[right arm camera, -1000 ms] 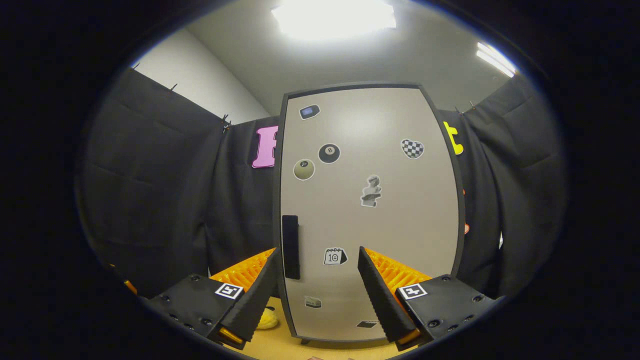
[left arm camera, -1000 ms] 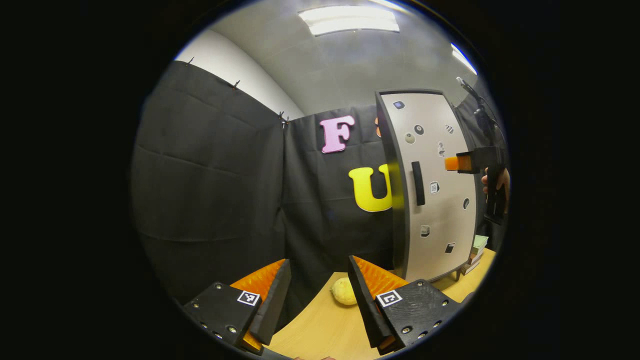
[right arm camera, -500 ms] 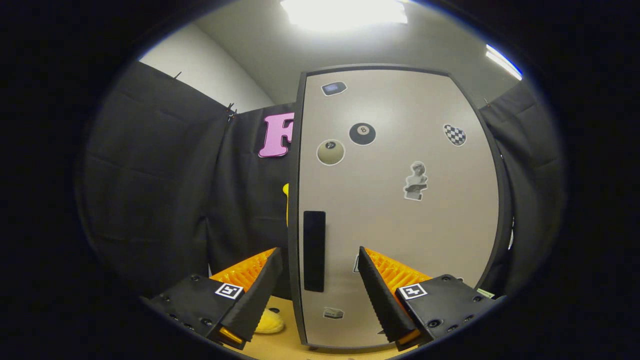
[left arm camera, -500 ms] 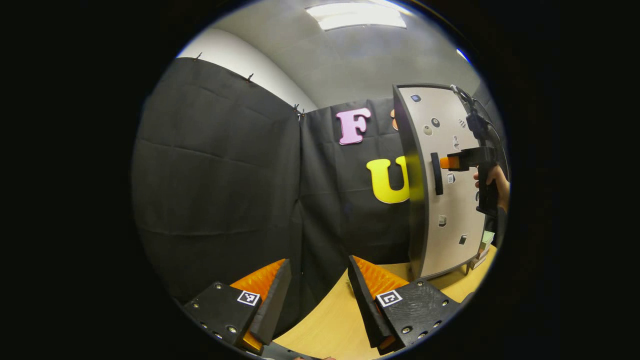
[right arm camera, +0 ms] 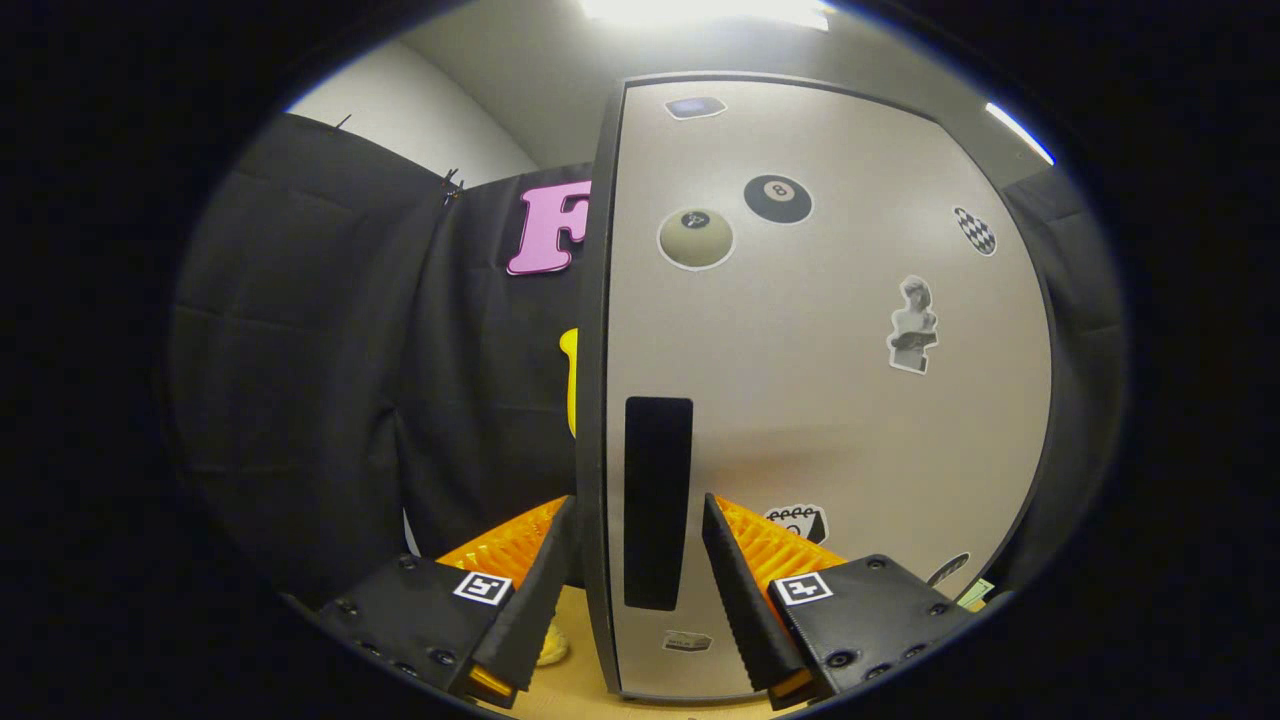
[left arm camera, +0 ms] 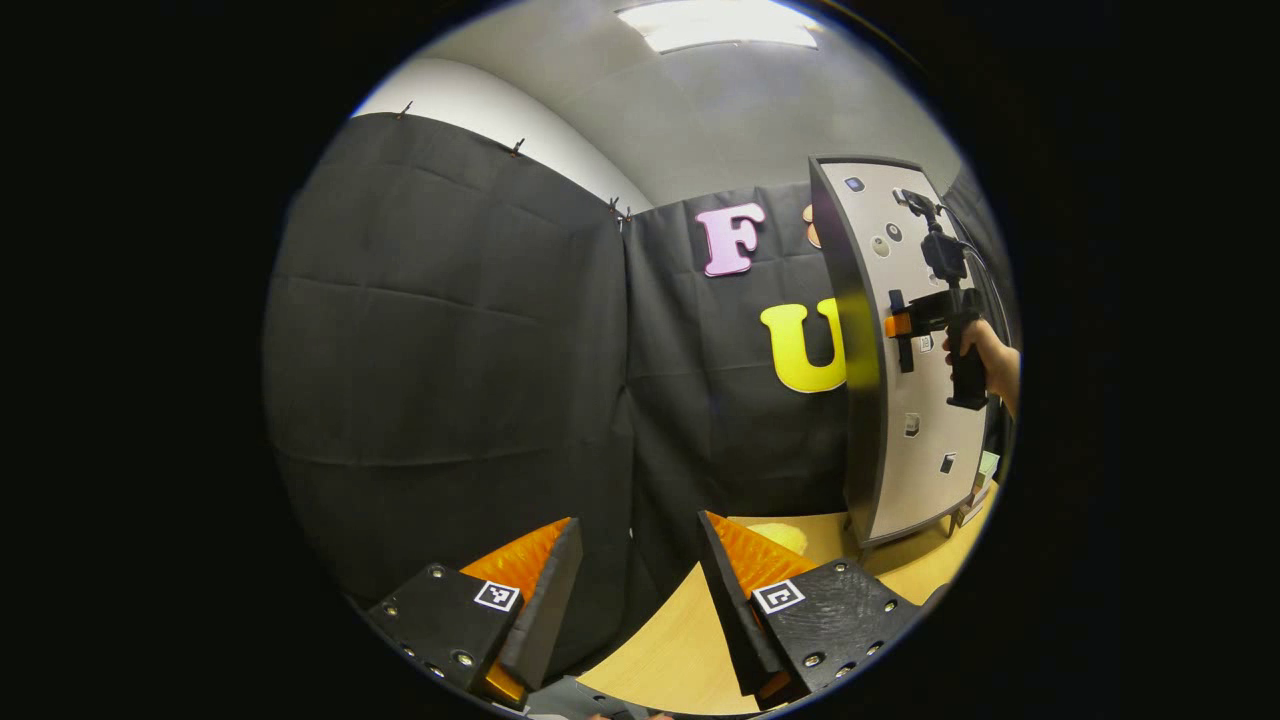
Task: Open the cabinet door with the right hand, grasp the bottle in the cabinet with the left hand and place it on the coaster, then close the cabinet door with the right hand.
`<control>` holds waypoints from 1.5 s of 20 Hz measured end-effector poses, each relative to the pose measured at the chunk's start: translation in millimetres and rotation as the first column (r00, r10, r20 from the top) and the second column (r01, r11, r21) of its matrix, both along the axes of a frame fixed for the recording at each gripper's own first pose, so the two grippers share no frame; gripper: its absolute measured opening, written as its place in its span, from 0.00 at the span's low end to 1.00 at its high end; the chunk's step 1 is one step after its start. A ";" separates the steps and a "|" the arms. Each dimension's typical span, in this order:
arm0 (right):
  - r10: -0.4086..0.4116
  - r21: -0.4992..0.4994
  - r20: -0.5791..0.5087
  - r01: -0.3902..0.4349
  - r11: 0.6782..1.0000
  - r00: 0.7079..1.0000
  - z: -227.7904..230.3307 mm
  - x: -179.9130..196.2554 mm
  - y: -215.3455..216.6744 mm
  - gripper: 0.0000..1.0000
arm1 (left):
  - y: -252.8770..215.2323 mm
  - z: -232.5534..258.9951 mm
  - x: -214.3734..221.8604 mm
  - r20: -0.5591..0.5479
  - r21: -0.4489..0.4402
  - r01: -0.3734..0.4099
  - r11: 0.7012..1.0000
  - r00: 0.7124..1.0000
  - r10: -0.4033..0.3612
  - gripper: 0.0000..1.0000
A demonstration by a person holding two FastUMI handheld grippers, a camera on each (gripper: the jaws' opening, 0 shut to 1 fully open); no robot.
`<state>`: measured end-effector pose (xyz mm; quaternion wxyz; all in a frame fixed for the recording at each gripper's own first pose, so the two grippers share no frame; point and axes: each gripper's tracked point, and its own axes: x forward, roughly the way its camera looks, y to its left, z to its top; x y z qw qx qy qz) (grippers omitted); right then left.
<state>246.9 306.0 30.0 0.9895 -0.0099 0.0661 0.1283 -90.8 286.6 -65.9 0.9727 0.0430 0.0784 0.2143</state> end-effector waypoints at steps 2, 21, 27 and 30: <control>-0.003 -0.008 -0.039 0.002 1.000 0.999 -7.8 5.9 3.5 0.78 | 1.1 -0.4 -0.5 0.001 -0.001 -0.004 1.000 1.000 0.004 0.67; 0.062 -0.024 -0.131 -0.065 0.998 0.990 -16.0 -4.6 -8.6 0.20 | -6.2 7.1 -0.2 0.050 -0.012 0.085 0.996 0.995 -0.084 0.65; 0.108 -0.015 -0.137 -0.111 0.994 0.985 -16.3 -8.5 -13.4 0.20 | -12.9 7.8 0.0 0.067 -0.011 0.176 0.984 0.982 -0.175 0.64; 0.116 -0.009 -0.140 -0.119 0.993 0.983 -16.1 -11.1 -16.2 0.20 | -16.9 9.5 -1.1 0.074 -0.012 0.213 0.977 0.974 -0.212 0.65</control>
